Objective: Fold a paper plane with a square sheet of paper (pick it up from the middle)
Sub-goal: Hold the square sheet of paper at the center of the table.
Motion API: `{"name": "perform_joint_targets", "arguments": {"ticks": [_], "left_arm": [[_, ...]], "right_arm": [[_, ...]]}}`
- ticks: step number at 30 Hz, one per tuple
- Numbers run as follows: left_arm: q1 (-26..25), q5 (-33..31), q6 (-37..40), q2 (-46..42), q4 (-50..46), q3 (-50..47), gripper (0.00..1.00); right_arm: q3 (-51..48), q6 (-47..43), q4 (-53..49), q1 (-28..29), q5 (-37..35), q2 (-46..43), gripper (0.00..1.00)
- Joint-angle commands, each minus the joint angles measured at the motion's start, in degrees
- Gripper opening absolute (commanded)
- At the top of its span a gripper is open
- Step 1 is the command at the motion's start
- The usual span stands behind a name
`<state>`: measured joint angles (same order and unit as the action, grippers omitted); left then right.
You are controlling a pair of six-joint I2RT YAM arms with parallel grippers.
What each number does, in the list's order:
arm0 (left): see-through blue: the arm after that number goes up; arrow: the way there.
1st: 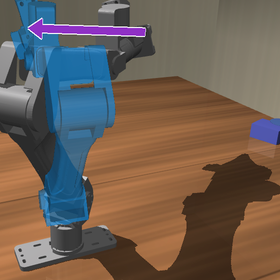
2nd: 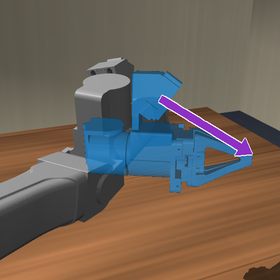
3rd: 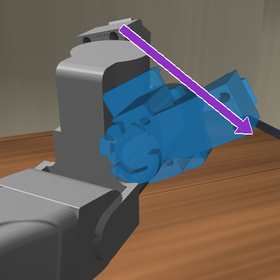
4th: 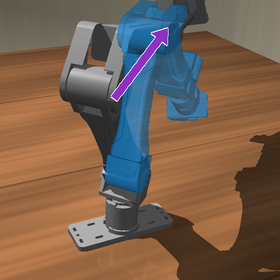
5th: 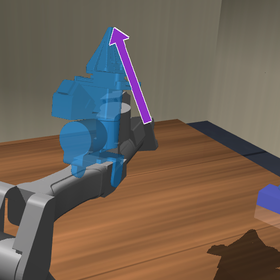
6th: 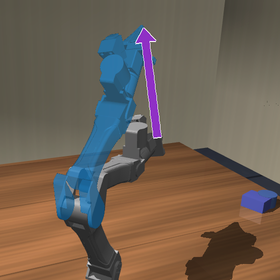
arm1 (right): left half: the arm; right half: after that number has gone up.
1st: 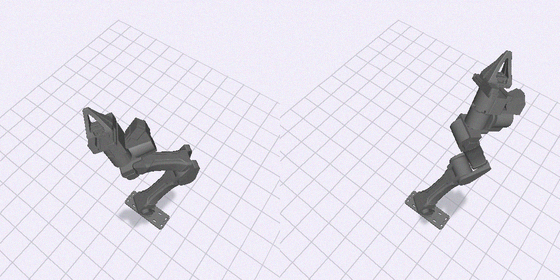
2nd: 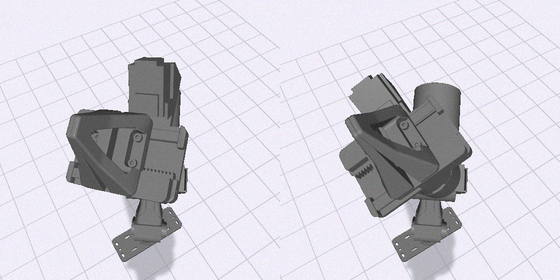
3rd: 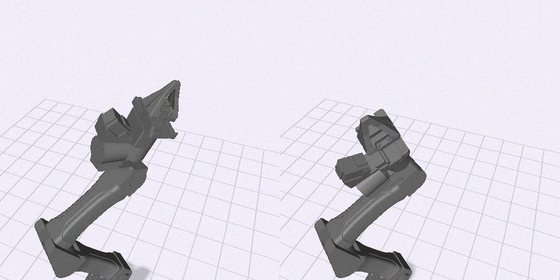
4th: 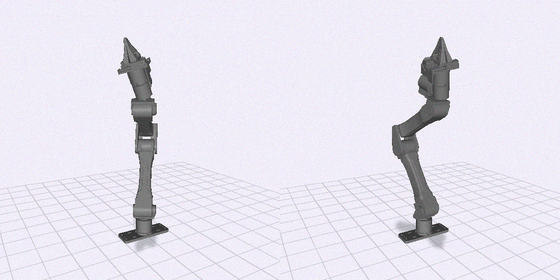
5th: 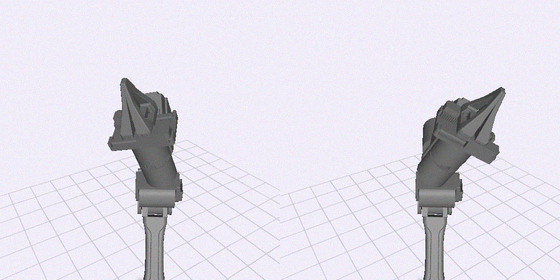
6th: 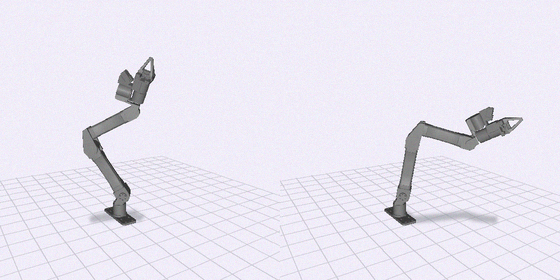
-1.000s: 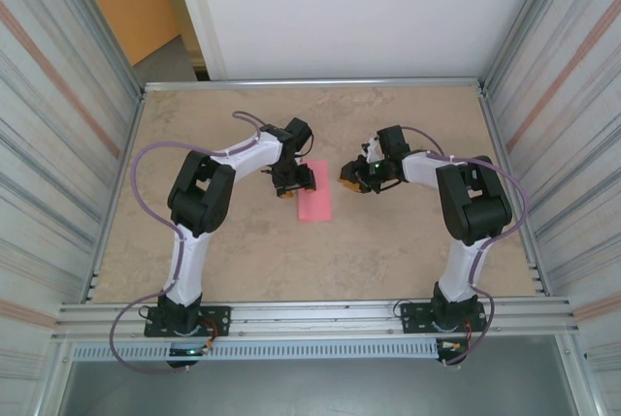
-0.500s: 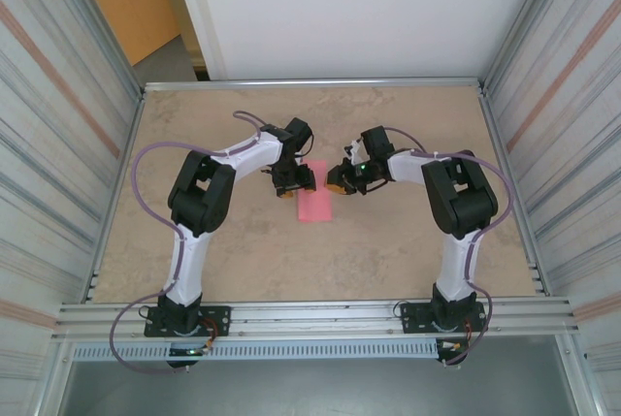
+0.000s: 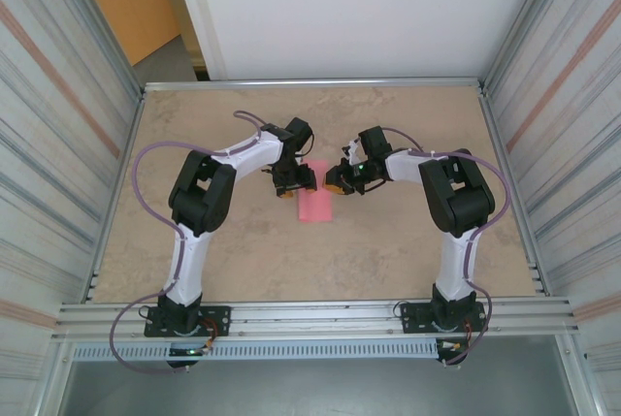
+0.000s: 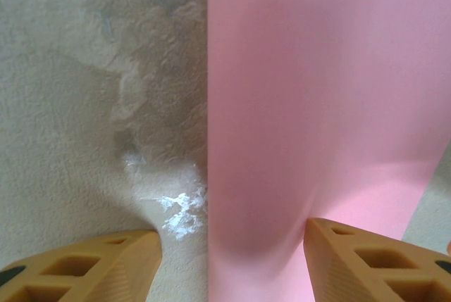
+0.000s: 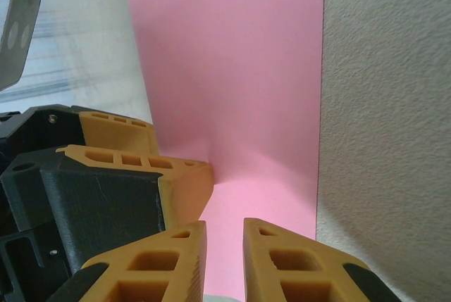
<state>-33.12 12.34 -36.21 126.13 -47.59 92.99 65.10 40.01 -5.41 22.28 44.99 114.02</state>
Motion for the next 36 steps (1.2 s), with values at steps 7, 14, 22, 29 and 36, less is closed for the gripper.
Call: {"name": "perform_joint_targets", "arguments": {"ticks": [7,14,22,29,36], "left_arm": [[-2.3,1.1,-0.2,13.6,4.4,-6.0,0.60],[-2.3,1.2,-0.2,13.7,4.4,-6.0,0.60],[-2.3,1.3,-0.1,13.5,4.2,-6.1,0.60],[-2.3,1.8,-0.1,13.3,4.4,-6.3,0.59],[-2.0,1.9,0.6,9.5,4.7,-6.4,0.58]], "right_arm": [[1.7,-0.4,0.0,0.4,0.9,1.5,0.19],[2.6,-0.9,-0.8,0.7,1.5,2.8,0.16],[2.9,-4.1,-7.6,0.7,-0.2,4.3,0.15],[3.5,-6.1,-14.0,0.6,-5.0,7.5,0.12],[3.4,-7.5,-17.1,1.0,-10.0,9.4,0.10]]}}
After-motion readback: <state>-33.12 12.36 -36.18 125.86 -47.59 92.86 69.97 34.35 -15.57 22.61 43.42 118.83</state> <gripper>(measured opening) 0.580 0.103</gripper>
